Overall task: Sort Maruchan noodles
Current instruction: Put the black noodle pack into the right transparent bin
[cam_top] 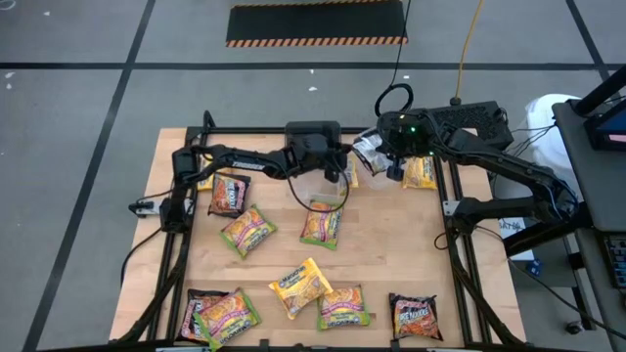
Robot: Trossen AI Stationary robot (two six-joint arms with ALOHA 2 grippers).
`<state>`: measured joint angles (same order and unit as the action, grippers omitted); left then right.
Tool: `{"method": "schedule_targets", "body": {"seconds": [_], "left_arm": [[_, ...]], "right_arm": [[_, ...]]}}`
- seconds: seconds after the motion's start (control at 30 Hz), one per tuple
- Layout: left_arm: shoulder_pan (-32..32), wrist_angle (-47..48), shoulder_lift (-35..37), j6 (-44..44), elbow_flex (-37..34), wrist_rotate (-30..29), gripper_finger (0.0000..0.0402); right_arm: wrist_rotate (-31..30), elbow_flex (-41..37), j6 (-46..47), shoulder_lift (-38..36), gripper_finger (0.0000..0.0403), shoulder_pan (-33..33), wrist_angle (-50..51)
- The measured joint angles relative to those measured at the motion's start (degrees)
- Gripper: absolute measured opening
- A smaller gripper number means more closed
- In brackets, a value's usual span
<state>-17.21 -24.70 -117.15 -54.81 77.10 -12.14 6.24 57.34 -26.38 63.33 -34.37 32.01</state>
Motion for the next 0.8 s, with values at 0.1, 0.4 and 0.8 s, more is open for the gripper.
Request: {"method": "schedule_targets", "body": {"seconds": [0.1,0.4,0.8], "left_arm": [[0.04,-2.04,0.55,1.32,0.00,-0.87,0.0049],[0.08,-5.41,0.85,3.48,2.28,-1.47,0.0049],[0.78,-1.53,0.83,-0.13,2.28,-1.47,0.0033]], "right_arm": [[-0.02,0.00,-0.27,0.00,0.0000,0.00,0.02],[-0.06,0.00,-0.29,0.00,0.0000,0.00,0.42],[-0.13,0.00,-0.29,0.00,0.0000,0.00,0.47]]}}
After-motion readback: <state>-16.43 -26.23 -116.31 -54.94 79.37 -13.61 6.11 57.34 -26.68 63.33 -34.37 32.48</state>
